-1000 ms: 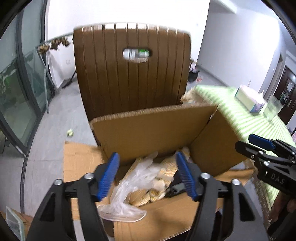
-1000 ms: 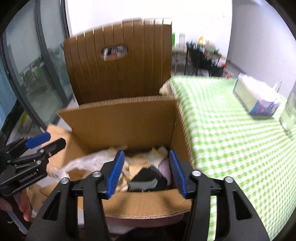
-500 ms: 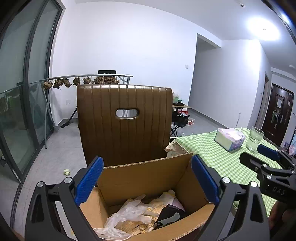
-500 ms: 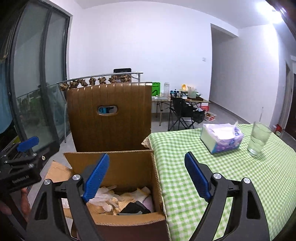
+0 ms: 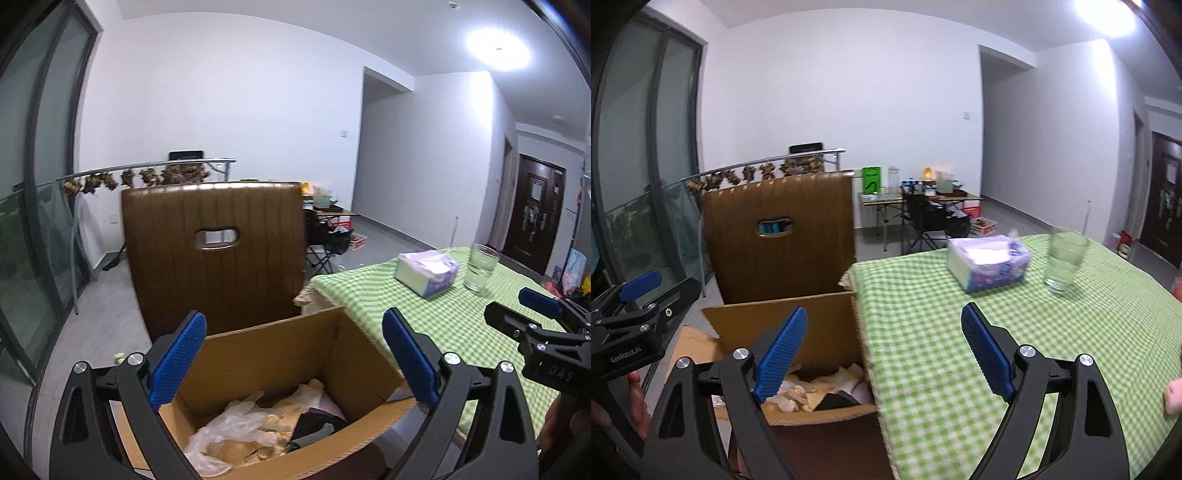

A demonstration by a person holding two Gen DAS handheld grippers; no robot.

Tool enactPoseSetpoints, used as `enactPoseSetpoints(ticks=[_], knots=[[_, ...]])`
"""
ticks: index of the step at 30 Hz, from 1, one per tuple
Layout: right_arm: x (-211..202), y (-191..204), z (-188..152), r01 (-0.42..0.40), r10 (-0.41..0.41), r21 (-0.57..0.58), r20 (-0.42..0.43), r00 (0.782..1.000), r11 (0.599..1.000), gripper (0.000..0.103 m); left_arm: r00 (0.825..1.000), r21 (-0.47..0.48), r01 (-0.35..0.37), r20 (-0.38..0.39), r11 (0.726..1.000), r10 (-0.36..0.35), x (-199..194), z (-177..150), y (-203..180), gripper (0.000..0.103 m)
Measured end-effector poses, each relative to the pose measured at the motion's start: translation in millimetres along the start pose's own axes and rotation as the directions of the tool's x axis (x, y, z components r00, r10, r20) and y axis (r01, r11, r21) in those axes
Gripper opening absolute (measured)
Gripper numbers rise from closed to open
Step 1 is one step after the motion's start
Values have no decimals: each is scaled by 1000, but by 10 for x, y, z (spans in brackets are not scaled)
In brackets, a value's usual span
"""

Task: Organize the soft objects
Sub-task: 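Move both tools back over the table toward the remaining clothing, then grasp the pink fluffy headband with the left tool while the right tool grasps the black-grey glove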

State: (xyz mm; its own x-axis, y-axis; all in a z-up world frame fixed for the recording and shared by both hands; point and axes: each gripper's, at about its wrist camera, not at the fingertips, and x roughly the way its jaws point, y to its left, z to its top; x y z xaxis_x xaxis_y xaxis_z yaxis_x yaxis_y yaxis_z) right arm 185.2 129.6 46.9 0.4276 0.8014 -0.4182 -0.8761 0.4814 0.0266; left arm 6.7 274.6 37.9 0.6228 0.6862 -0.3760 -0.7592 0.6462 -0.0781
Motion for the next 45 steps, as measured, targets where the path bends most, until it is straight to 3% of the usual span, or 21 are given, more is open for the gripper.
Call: enactPoseSetpoints(ticks=[6,10,12,15,18,21,24,25,27,30,34,36,39,43,45], knots=[[-356,-568,-131,154,-154,53,-15,988,987,82,989,70,146,-16,987,-145,67,40,-631,93],[-745,-1101,-287,294,-291,114,-39,956,949,82,959,132,283,-54,950,-278,98,-2,-1252,93],[-1027,-1455,-414,377,-372,166,-61,926,911,82,937,158,349,-75,923,-342,89,-38,-1554,93],[-1393,-1874,-598,470,-456,223,-110,883,854,82,884,188,468,-118,863,-453,54,-109,-2052,93],[-1791,-2287,-843,562,-534,263,-177,827,784,82,803,206,596,-187,776,-566,14,-213,-2587,93],[-2176,-2615,-1082,637,-595,302,-228,771,709,82,752,241,659,-214,712,-624,-56,-303,-2992,93],[-2509,-2914,-1317,693,-629,351,-293,720,629,82,688,268,725,-243,634,-684,-128,-382,-3443,93],[-2580,-2992,-1371,703,-634,367,-307,710,610,82,675,271,737,-253,619,-693,-124,-404,-3553,93],[-2756,-3220,-1523,723,-637,418,-350,687,550,82,630,280,776,-293,566,-719,-131,-479,-3871,93],[-2916,-3481,-1689,729,-627,483,-389,675,485,82,599,314,799,-339,513,-726,-90,-576,-4244,93],[-3004,-3801,-1797,726,-619,540,-413,669,425,82,533,356,843,-449,404,-717,36,-767,-4808,93],[-3021,-3971,-1853,733,-618,546,-428,660,406,82,527,365,848,-490,385,-695,141,-858,-5054,93],[-2960,-4198,-1892,742,-611,538,-446,654,400,82,553,391,830,-490,397,-674,271,-958,-5342,93],[-2869,-4457,-1940,751,-607,531,-464,645,392,82,538,383,841,-522,382,-662,423,-1066,-5594,93],[-2806,-4580,-1942,753,-602,534,-472,644,386,82,522,383,851,-548,359,-654,481,-1137,-5729,93]])
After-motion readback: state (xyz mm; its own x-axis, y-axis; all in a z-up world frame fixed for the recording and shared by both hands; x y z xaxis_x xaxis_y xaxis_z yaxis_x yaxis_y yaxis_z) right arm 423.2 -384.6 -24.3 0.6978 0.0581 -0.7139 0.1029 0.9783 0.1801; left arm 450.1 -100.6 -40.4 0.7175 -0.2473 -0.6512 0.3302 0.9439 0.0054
